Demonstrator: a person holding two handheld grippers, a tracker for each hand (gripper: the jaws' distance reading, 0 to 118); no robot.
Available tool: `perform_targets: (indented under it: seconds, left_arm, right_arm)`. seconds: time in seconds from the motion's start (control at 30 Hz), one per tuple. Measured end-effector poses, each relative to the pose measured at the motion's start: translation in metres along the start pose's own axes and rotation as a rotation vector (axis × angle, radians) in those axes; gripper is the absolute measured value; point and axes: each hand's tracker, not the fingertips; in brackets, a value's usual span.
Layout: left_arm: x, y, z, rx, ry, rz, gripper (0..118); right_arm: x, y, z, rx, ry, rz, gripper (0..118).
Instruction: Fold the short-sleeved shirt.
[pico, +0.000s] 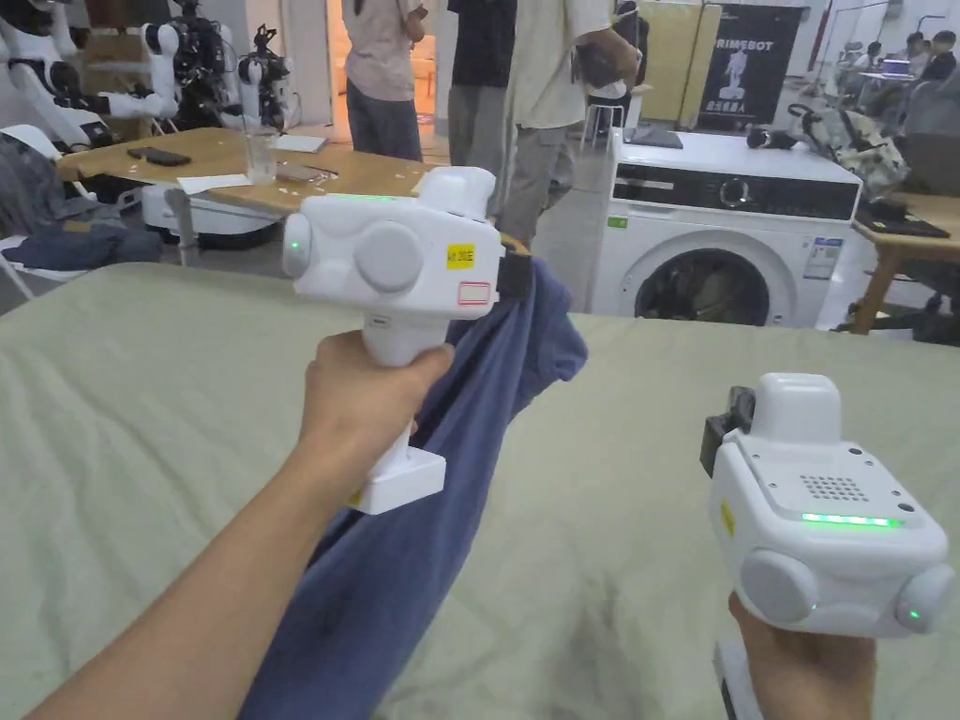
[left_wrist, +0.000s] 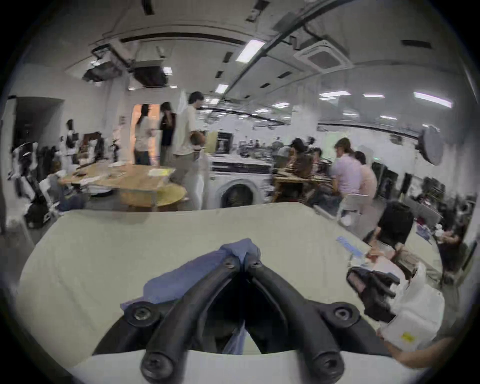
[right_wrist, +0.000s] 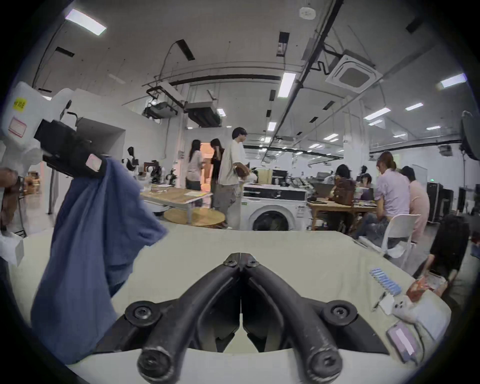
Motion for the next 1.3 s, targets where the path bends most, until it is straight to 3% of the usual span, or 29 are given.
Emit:
perform_targets:
  seconds: [0.13,0.33,0.67,0.7,0.73,0.77,0.9,1.07,1.1,1.17,1.3]
  left_arm:
    - [0.069,-0.005,-0.049,-0.069,-0.142,-0.037,0]
    - [0.14,-0.068,-0.101,-0.224,-0.289,-0.065,0]
    - [0.171,-0.179,-0.103,-0.394,-0.378,-0.017,1]
    - [0.169,-0.183,-0.102,-0.405,-0.386,-0.01,10]
    - [0.167,-0.188,-0.099,-0.418,-0.394,-0.008,33]
    - [0.165,-0.19,-0.094,-0.414,-0.387,-0.012,43]
    - [0.151,-0.178,-0.067,-0.218,-0.386,0.029,50]
    - [0.102,-0.173,-0.028,-0.075,-0.278,0.126,49]
    - [0.092,-0.174,-0.023,-0.061,-0.239,0.136,45]
    - [0.071,-0.177,-0.014,-0.057,-0.178,0.139,4]
    - [0.034,-0.186,-0.002,-0.07,-0.037,0.144,0]
  right_arm:
    - [0.043,0.001,0.014,0.008,-0.086,0.01,0]
    - [0.089,-0.009,0.028,-0.013,-0.182,0.0,0]
    - [0.098,-0.033,0.027,-0.081,-0.204,-0.006,0]
    - [0.095,-0.034,0.026,-0.083,-0.201,-0.006,0]
    - [0.092,-0.034,0.026,-0.084,-0.196,-0.005,0]
    - [0.09,-0.034,0.024,-0.085,-0.188,-0.005,0]
    - [0.076,-0.031,0.024,-0.076,-0.153,0.004,0]
    - [0.058,-0.028,0.021,-0.069,-0.104,0.005,0]
    - [0.054,-0.028,0.02,-0.068,-0.097,0.002,0]
    - [0.047,-0.028,0.017,-0.069,-0.081,-0.004,0]
    - [0.034,-0.029,0.011,-0.077,-0.056,-0.018,0]
